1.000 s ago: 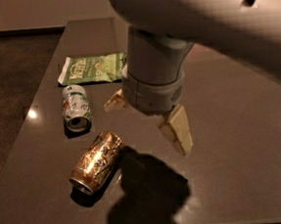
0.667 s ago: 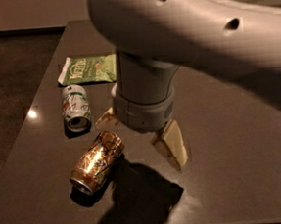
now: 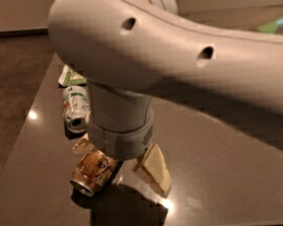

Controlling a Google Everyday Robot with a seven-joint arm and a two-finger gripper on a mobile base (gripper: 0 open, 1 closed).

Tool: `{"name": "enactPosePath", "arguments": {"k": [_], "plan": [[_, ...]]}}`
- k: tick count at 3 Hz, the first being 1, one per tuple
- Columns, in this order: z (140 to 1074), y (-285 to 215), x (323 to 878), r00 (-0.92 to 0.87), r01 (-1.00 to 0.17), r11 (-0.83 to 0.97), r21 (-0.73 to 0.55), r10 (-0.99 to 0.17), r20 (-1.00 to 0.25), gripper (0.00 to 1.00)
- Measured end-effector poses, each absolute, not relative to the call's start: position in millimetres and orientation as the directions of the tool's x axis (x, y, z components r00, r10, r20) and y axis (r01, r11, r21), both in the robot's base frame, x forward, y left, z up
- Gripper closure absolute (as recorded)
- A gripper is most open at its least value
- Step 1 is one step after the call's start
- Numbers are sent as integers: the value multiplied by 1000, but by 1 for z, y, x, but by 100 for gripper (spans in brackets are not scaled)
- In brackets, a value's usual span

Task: Place orange can upright

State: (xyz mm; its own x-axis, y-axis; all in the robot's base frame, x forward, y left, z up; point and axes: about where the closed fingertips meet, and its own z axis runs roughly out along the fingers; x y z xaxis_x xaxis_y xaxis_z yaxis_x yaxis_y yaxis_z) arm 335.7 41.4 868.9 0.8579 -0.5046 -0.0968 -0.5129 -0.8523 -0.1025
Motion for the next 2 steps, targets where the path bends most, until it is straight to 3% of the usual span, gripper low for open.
{"name": "enactPosePath", "arguments": {"k": [2], "plan": [[856,67,334,869,-495,-861,-115,-489,-76,0]]}}
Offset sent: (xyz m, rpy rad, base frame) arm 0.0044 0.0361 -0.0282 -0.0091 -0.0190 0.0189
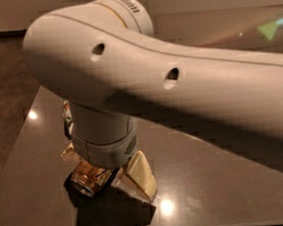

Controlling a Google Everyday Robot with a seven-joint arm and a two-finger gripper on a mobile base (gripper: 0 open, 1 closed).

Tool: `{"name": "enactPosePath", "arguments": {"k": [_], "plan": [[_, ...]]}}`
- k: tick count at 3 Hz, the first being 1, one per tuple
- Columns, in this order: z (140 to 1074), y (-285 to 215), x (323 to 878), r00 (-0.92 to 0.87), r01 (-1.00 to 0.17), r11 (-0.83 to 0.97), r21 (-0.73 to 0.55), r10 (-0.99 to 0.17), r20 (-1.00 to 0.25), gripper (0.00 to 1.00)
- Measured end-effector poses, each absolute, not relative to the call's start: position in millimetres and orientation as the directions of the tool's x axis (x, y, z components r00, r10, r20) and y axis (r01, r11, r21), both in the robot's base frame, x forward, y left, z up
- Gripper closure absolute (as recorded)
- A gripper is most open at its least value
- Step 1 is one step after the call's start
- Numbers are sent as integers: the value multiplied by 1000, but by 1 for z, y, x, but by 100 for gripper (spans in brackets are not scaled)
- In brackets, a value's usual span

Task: Place orange can upright

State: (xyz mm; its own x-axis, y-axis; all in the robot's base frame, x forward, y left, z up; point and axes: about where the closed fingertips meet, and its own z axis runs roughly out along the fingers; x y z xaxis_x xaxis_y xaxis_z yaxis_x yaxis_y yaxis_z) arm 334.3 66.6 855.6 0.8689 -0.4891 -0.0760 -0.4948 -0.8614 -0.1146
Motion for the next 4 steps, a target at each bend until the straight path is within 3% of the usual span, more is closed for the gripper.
{"name": "enactPosePath", "arguments": {"k": [2,3,4], "plan": [[850,82,340,876,-482,-870,-102,-481,-40,0],[849,83,342,879,-477,-874,-90,-477,-31,18],[846,83,343,881,-473,-878,-74,-473,-19,42]]}}
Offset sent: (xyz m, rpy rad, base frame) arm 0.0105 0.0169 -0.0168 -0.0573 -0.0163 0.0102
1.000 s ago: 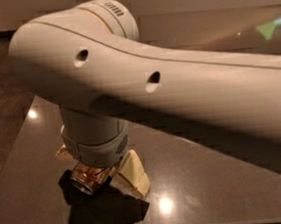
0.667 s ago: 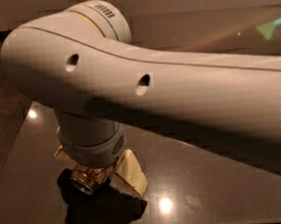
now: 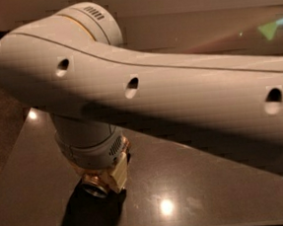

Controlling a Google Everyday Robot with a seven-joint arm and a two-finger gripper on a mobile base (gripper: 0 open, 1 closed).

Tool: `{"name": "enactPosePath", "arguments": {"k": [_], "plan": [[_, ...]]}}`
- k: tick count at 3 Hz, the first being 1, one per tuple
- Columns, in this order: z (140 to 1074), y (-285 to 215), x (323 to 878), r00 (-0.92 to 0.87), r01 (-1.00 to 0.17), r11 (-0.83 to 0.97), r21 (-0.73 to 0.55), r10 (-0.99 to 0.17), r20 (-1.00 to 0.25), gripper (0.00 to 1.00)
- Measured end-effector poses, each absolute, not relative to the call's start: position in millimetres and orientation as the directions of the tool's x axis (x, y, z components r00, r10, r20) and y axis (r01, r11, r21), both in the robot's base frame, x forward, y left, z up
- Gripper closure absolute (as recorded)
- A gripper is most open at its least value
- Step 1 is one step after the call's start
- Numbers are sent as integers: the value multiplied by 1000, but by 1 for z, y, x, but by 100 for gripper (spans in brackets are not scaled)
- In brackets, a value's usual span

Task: Place orange can upright

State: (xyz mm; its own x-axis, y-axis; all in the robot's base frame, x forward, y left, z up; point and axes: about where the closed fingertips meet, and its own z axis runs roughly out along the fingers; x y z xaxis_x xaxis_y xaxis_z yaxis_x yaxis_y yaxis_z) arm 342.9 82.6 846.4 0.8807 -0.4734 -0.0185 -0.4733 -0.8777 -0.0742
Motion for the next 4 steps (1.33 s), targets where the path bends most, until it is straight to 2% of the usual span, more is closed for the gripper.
{"name": "enactPosePath", "arguments": {"k": [1,2,3,4], "plan": [[851,83,347,876,-481,-874,-69,-482,-14,64],[868,83,352,854,-520,-852,-68,-516,-62,88],[893,83,360,803,-586,-809,-55,-569,-177,100],[915,81,373,709,-673,-738,-43,-628,-320,100]]}}
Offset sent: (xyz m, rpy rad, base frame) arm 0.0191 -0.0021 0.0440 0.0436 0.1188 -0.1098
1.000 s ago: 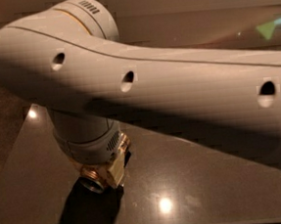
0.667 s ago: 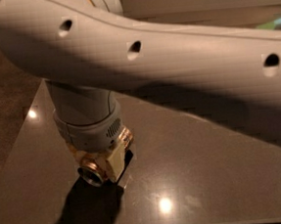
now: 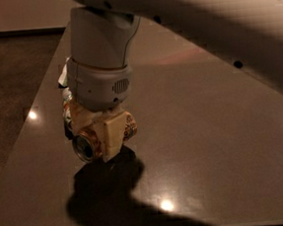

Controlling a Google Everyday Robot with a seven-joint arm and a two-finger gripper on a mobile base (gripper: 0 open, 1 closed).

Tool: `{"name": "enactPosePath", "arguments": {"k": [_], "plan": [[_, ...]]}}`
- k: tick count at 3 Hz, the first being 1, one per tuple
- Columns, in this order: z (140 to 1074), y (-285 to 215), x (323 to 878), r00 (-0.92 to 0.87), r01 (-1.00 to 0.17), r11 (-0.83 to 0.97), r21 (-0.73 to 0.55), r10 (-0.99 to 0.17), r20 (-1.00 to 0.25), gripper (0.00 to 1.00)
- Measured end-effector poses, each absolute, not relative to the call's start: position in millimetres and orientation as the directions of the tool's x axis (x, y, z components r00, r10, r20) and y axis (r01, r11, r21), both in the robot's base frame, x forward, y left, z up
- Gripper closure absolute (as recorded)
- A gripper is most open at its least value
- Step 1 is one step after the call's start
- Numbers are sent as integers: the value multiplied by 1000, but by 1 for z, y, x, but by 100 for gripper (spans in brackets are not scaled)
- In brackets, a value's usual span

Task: Place orange can upright

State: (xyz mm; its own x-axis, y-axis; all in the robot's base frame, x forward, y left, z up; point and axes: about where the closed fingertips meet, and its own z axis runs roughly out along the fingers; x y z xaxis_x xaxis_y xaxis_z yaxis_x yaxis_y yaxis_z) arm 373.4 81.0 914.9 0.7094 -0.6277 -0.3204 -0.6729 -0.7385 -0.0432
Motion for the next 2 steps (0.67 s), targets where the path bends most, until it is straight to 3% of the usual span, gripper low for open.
{"name": "enactPosePath", "arguments": {"k": [2], "plan": [[938,63,396,448,-842,-539,-11,-688,-571,100]]}}
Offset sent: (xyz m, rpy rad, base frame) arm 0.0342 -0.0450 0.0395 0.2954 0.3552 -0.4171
